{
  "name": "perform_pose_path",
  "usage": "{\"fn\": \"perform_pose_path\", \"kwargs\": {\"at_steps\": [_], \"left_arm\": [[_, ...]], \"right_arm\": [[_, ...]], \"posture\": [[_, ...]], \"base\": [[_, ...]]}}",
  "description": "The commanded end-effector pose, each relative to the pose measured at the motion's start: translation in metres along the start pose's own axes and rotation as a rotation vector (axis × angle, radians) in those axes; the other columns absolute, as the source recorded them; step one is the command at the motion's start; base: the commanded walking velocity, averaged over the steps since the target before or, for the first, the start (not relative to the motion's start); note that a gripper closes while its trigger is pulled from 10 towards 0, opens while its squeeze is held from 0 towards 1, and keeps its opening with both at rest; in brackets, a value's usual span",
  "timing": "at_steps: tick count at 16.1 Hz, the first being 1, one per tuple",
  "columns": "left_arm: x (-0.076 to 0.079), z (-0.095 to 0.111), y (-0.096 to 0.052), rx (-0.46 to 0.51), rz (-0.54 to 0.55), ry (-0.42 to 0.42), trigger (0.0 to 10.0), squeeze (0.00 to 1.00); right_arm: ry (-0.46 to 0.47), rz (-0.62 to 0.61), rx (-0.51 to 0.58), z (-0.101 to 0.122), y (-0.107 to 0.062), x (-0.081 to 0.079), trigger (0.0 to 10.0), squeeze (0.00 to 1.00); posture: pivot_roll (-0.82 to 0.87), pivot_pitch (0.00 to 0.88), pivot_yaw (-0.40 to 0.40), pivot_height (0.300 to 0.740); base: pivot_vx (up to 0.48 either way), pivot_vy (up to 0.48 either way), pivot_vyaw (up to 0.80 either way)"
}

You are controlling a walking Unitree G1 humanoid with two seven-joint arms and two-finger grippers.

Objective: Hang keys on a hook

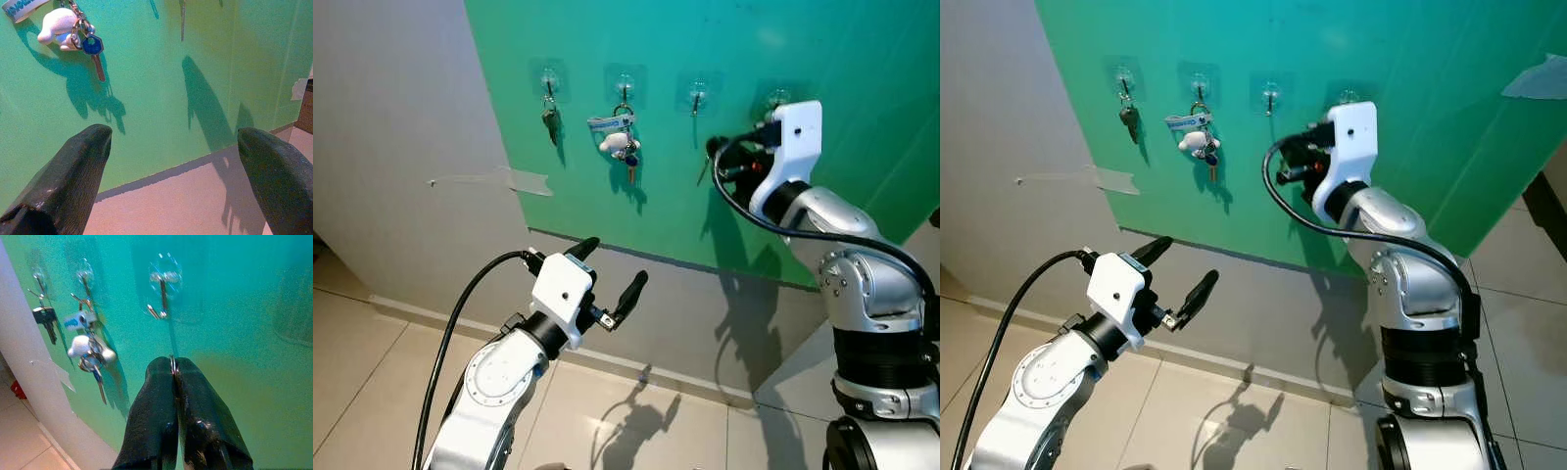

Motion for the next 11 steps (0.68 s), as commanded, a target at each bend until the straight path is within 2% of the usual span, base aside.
{"fn": "perform_pose_path", "kwargs": {"at_steps": [1,2,3,4,5,7,11], "left_arm": [[0.004,0.006,0.001,0.015,-0.021,0.001,10.0,0.00],[0.004,0.006,0.002,0.014,-0.023,0.001,10.0,0.00],[0.005,0.005,0.002,0.010,-0.029,0.005,10.0,0.00],[0.005,0.005,0.003,0.009,-0.029,0.004,10.0,0.00],[0.005,0.005,0.002,0.007,-0.031,0.003,10.0,0.00],[0.005,0.005,0.002,0.005,-0.032,0.002,10.0,0.00],[0.008,0.004,0.002,0.002,-0.043,-0.005,10.0,0.00]], "right_arm": [[-0.006,0.001,0.034,0.013,0.000,-0.002,10.0,0.00],[-0.086,0.012,0.006,0.011,0.002,-0.006,10.0,0.00],[-0.267,0.041,-0.134,-0.013,0.001,-0.009,10.0,0.00],[-0.378,0.075,-0.257,-0.037,-0.005,-0.008,10.0,0.00],[-0.364,0.101,-0.333,-0.056,-0.011,-0.008,10.0,0.00],[-0.385,0.129,-0.405,-0.072,-0.020,-0.008,10.0,0.00],[-0.403,0.148,-0.460,-0.078,-0.028,-0.003,10.0,0.00]], "posture": [[0.05,0.000,-0.007,0.740],[0.05,0.000,-0.008,0.740],[0.05,0.000,-0.008,0.740],[0.05,0.000,-0.008,0.740],[0.05,0.000,-0.008,0.740],[0.05,0.000,-0.011,0.740],[0.04,0.000,-0.009,0.740]], "base": [[0.000,0.000,0.00],[0.000,0.000,0.00],[0.000,0.000,0.00],[0.000,0.000,0.00],[0.000,0.000,0.00],[0.000,0.000,0.00],[0.000,0.000,0.00]]}}
Point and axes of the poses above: a point about 5 cm out from each wrist's last joint towards the gripper, its own y axis pointing out of the wrist towards the gripper, its own z axis along the axis of the wrist's last joint, x = y × z, the point moved 6 cm from there along y, pointing out of the wrist towards the gripper
